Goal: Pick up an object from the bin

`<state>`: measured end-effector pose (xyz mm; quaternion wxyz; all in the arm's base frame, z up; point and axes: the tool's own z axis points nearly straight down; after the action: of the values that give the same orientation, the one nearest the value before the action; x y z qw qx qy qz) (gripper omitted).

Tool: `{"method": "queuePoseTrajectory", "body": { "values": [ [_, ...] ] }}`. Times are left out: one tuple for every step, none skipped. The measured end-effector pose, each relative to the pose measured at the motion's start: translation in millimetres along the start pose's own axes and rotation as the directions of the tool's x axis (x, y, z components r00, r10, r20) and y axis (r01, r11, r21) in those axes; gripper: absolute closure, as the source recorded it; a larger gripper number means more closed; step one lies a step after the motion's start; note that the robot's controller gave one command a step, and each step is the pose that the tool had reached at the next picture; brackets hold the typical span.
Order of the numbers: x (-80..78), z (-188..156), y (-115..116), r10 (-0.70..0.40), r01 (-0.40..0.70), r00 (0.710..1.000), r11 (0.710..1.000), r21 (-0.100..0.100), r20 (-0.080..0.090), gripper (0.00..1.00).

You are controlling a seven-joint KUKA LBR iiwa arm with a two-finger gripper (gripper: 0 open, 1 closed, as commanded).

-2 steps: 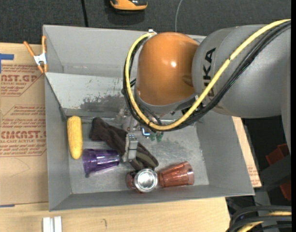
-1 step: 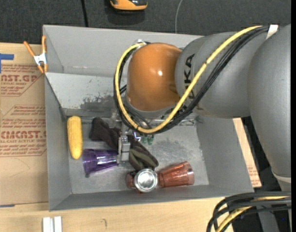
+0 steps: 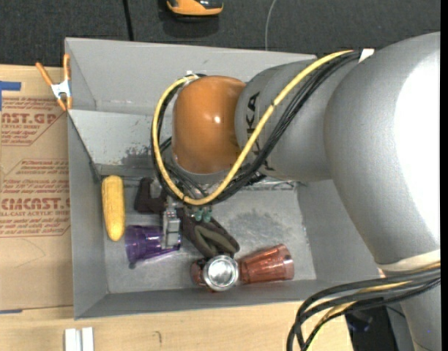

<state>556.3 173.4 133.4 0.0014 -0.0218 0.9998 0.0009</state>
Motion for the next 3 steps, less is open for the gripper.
{"method": "queuePoseTrajectory", "body": {
  "values": [
    [-27.5, 25.7, 6.0, -0.034, 0.034, 0.999, 0.999, 0.0, 0.001, 1.0],
    [-26.9, 26.1, 5.8, -0.034, 0.034, 0.999, 0.999, 0.0, -0.001, 0.0],
    [-27.2, 26.1, 5.9, -0.034, 0.034, 0.999, 0.999, -0.001, 0.0, 1.0]
  ]
}}
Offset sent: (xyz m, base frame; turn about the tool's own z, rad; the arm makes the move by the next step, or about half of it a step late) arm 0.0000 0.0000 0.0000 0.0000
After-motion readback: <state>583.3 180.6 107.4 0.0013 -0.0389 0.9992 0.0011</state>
